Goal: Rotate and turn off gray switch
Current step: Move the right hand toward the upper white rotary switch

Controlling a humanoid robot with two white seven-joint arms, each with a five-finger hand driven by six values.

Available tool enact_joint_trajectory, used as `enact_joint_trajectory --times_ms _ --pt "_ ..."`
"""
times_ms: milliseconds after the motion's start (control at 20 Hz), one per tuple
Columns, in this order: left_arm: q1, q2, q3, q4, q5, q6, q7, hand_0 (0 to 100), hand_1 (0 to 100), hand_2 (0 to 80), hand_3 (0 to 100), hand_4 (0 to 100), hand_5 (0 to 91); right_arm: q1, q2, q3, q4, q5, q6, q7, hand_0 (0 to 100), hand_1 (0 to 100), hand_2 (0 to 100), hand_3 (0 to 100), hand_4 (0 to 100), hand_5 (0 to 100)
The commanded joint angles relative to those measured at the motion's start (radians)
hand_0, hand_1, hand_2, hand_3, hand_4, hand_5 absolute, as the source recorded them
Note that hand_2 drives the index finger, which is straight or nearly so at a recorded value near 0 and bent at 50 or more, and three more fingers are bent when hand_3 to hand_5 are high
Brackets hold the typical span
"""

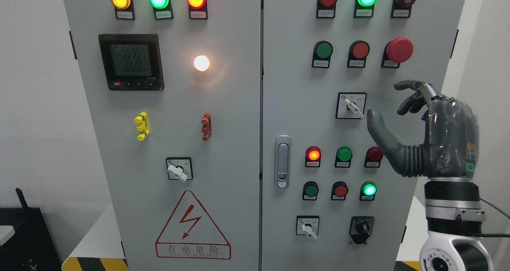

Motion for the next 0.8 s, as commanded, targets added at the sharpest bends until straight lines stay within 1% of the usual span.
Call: enact_joint_trajectory --times_ms 0,150,250,400,750 --pt "0.0 0.0 -0.002 0.014 0.0 0.001 0.001 12 39 0.0 0 0 0.0 0.002 0.007 0.054 0.029 0.004 0.035 0.008 8 26 53 84 88 100" --pt "0.0 0.0 -0.002 0.014 0.0 0.001 -0.001 12 39 0.0 0 0 0.0 -0.005 0.005 0.076 0.039 0.004 0.084 0.012 6 27 54 85 90 100" --pt "0.0 0.0 -0.002 0.014 0.0 0.001 0.001 12 39 0.0 0 0 0.0 -0.007 0.005 0.091 0.041 0.007 0.106 0.012 5 28 54 86 91 100" --pt "0.0 0.0 -0.002 0.014 0.0 0.001 -0.001 12 39 0.0 0 0 0.0 -0.028 0.005 0.103 0.053 0.016 0.175 0.012 5 31 54 86 91 100" --pt "0.0 0.0 -0.002 0.014 0.0 0.001 0.001 12 39 0.0 0 0 0.0 -0.056 0.005 0.105 0.076 0.033 0.189 0.023 1 36 54 86 91 100"
